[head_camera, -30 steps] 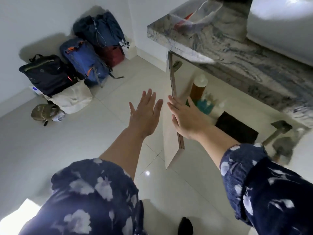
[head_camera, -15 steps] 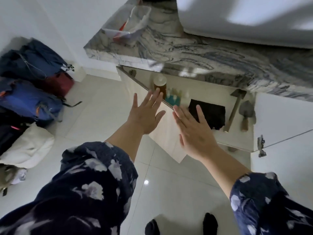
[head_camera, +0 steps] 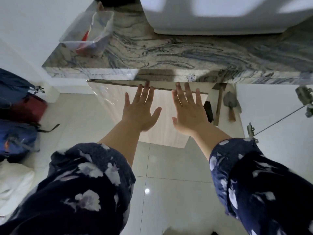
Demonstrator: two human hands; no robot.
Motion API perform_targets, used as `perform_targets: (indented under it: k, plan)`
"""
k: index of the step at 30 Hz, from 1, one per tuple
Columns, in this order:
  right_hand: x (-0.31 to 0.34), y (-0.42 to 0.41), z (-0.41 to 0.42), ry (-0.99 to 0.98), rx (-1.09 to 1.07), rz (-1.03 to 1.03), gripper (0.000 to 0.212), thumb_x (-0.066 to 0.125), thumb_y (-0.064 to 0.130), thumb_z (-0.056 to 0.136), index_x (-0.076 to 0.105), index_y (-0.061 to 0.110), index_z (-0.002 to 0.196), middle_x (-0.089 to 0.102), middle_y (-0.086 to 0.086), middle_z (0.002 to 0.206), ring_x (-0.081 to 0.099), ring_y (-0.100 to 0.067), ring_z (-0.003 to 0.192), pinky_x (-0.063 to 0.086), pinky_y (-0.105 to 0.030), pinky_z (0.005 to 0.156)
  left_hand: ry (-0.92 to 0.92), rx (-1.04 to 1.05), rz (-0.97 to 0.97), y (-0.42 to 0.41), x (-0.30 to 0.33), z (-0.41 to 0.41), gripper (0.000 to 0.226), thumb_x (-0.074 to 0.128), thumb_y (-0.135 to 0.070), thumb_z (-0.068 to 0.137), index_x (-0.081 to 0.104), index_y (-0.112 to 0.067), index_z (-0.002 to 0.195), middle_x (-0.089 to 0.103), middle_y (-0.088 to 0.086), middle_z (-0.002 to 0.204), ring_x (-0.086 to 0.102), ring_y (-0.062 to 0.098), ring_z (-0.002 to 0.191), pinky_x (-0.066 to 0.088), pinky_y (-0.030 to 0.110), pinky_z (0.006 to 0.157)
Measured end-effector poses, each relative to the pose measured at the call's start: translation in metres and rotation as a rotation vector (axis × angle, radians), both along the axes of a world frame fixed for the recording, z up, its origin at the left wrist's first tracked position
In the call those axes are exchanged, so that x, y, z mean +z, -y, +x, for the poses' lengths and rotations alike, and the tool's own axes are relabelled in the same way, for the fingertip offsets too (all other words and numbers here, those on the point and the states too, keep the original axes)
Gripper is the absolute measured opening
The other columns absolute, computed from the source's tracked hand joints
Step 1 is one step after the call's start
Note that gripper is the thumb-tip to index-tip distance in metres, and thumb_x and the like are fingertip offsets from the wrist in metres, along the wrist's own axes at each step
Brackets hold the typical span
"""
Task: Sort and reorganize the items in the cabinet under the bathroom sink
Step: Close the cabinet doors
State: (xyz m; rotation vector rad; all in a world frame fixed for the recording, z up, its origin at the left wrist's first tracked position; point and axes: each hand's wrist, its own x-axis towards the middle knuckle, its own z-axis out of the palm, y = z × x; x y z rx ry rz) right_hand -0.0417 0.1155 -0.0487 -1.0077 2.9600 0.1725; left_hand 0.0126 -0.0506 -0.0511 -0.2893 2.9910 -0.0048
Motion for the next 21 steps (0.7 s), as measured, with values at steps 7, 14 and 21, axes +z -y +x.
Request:
perform_targets:
  k: [7, 14, 21]
  plan:
    - [-0.005, 0.011, -0.026, 0.023, -0.026, 0.019, 0.089, 0.038, 0.052, 0.092, -0.018, 0.013, 0.15, -0.015, -0.003, 0.16, -0.014, -0.028, 0.147, -0.016, -0.05, 0.115, 0.038, 0.103, 0.056, -0.009, 0.001, -0.024, 0.083, 0.024, -0.057, 0.092, -0.02, -0.017, 0.149, -0.025, 0.002, 0.158, -0.025, 0.018, 0.145, -0.006, 0.051, 0.119]
    - [0.005, 0.006, -0.03, 0.123, 0.0, -0.008, 0.09, 0.044, 0.044, 0.091, -0.017, 0.016, 0.151, -0.013, 0.0, 0.161, -0.013, -0.025, 0.148, -0.012, -0.052, 0.117, 0.112, 0.108, 0.077, -0.012, 0.012, -0.026, 0.103, 0.045, -0.06, 0.085, -0.024, -0.015, 0.148, -0.029, 0.005, 0.156, -0.028, 0.021, 0.143, -0.006, 0.053, 0.118]
    - [0.012, -0.072, -0.009, 0.23, -0.093, 0.02, 0.075, 0.044, 0.036, 0.095, -0.003, 0.026, 0.153, -0.021, 0.001, 0.159, -0.024, -0.02, 0.145, -0.011, -0.055, 0.114, 0.183, 0.035, 0.075, -0.064, 0.015, -0.012, 0.08, 0.042, -0.039, 0.094, -0.009, -0.018, 0.152, -0.033, 0.007, 0.154, -0.026, 0.024, 0.144, -0.009, 0.064, 0.112]
